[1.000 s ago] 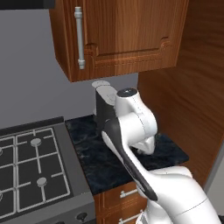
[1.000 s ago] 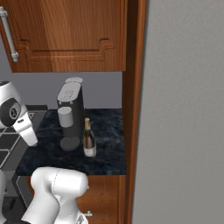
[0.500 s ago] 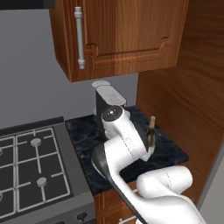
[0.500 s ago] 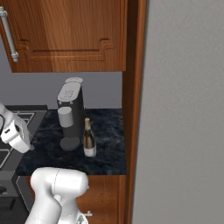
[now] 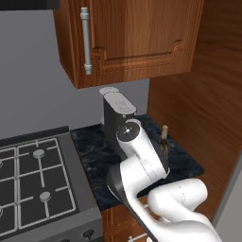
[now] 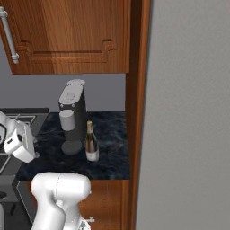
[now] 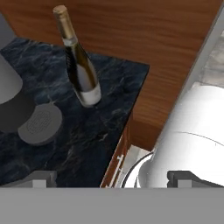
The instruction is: There is a wine glass and glass cup on the dining counter. Place the wine bottle next to the wine glass and the juice bottle next to the glass cup.
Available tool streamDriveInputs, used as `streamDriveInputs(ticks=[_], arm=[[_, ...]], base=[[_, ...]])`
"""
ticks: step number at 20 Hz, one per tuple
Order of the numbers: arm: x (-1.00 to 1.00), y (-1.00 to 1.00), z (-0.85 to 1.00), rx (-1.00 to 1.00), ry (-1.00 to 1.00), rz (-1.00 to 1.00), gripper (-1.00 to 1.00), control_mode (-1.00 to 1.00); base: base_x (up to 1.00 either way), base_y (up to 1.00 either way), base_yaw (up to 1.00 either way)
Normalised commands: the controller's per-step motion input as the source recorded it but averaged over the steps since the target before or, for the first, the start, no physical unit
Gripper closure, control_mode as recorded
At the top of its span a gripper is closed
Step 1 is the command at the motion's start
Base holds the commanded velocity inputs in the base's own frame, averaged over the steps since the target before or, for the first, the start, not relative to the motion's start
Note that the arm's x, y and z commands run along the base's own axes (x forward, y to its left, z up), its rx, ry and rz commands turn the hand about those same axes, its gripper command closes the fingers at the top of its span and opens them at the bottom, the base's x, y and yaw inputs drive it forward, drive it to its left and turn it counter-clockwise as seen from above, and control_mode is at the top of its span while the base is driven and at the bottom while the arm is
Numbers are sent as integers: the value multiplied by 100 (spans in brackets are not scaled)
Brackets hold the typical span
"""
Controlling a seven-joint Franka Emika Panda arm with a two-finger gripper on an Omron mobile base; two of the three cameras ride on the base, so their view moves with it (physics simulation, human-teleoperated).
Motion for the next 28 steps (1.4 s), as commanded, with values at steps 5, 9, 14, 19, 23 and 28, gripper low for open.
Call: streamDriveInputs(ticks=[5,9,14,19,23,28], arm=[[0,-39,1,4,0,0,-100,-100],[1,-39,0,0,-1,1,-100,-100],[5,-33,-1,-2,-13,0,-100,-100],[8,-26,-2,-3,-10,0,-100,-100],[8,-17,-12,-12,-13,0,-100,-100],[10,-17,-16,-11,-11,0,-100,-100]], base=[[0,0,0],[0,0,0],[0,0,0],[0,0,0],[0,0,0],[0,0,0]])
